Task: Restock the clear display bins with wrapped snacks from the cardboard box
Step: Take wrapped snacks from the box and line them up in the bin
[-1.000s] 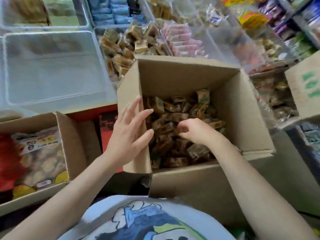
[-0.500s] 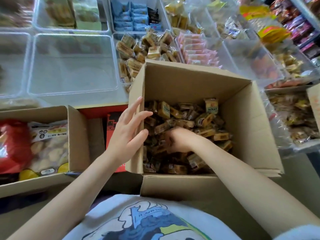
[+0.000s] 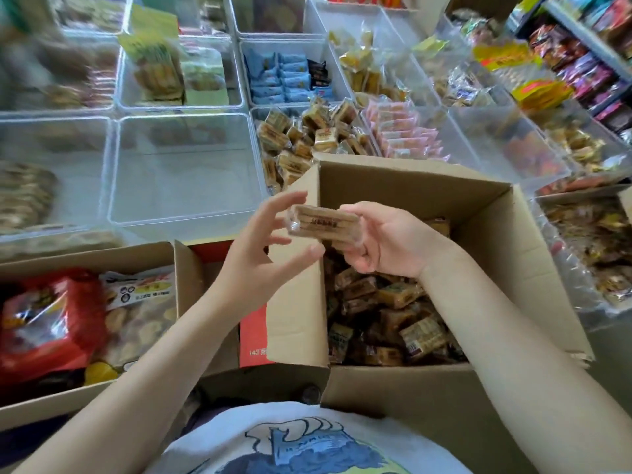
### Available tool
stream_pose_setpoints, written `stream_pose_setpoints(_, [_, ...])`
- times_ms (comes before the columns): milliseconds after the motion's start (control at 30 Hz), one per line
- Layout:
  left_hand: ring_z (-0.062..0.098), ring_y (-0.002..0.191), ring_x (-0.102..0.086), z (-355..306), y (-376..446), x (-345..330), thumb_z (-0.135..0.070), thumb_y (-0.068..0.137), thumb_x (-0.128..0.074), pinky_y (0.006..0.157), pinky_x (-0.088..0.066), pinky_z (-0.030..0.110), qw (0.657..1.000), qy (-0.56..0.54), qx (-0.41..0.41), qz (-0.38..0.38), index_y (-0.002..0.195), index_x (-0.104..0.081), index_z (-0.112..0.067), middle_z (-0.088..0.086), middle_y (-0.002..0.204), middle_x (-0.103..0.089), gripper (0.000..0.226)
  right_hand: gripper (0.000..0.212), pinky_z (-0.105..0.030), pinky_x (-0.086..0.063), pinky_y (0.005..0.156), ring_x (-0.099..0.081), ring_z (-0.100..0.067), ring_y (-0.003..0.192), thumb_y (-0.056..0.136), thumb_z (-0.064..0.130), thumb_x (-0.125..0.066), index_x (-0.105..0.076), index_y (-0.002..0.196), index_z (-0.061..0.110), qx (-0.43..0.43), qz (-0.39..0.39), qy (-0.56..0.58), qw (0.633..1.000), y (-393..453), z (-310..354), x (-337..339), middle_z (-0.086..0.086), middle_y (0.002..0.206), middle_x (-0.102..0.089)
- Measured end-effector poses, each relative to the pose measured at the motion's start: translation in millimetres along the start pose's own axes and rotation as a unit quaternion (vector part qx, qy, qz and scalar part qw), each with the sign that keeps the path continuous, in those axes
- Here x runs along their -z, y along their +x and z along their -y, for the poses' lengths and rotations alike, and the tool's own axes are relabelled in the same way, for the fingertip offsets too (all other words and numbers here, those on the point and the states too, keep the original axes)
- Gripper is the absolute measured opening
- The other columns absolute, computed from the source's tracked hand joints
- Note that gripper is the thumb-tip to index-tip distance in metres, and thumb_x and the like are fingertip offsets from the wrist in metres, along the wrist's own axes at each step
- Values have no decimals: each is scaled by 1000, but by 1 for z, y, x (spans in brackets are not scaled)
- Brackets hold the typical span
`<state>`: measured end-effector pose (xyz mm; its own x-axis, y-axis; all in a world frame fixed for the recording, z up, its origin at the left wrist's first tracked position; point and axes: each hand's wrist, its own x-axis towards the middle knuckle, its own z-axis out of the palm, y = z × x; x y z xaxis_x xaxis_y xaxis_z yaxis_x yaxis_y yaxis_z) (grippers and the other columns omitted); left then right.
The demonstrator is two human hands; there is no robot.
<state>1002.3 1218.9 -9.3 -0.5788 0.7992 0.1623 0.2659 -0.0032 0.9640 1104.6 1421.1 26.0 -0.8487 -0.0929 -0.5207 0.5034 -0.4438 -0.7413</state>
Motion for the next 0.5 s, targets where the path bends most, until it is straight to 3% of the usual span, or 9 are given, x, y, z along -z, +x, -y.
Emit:
stream_pose_setpoints(100, [18,91,-70,-6,2,36,-39,90,-73,76,-59,34,995,-68,58,-51,120,-62,-22,1,106,-72,37,38,-23,-40,47,-47,-15,50,105,37,-34,-61,112,12,-35,-11,-27,999,30,4,-36,-6,71,-43])
stream_pose_setpoints(200, [15,71,-68,8,-2,77,-42,86,-69,64,-56,30,983,-71,145,-92,108,-67,-13,-1,83,-73,36,61,-33,-54,60,-66,-29,68,105,53,-30,-59,127,4,-49,-46,-90,994,67,3,-69,-16,84,-63])
stream_pose_setpoints(300, [17,66,-66,35,-7,121,-41,89,-73,63,-53,36,967,-59,215,-124,104,-68,-9,8,84,-72,36,67,-38,-58,68,-68,-31,80,91,64,-47,-62,117,4,-66,-49,-99,992,113,-3,-99,-14,93,-64])
stream_pose_setpoints(400, [19,62,-64,62,-17,167,-45,87,-73,53,-53,27,956,-28,252,-147,103,-66,-7,13,87,-69,41,45,-35,-59,65,-67,-26,72,97,49,-55,-60,110,6,-97,-83,-126,984,161,-11,-129,-10,88,-62])
stream_pose_setpoints(500, [26,77,-71,88,-27,209,-47,88,-71,64,-61,36,951,9,266,-159,101,-68,-12,12,92,-72,38,28,-34,-59,65,-65,-23,72,101,37,-56,-62,103,10,-111,-100,-127,981,206,-16,-155,-6,81,-63])
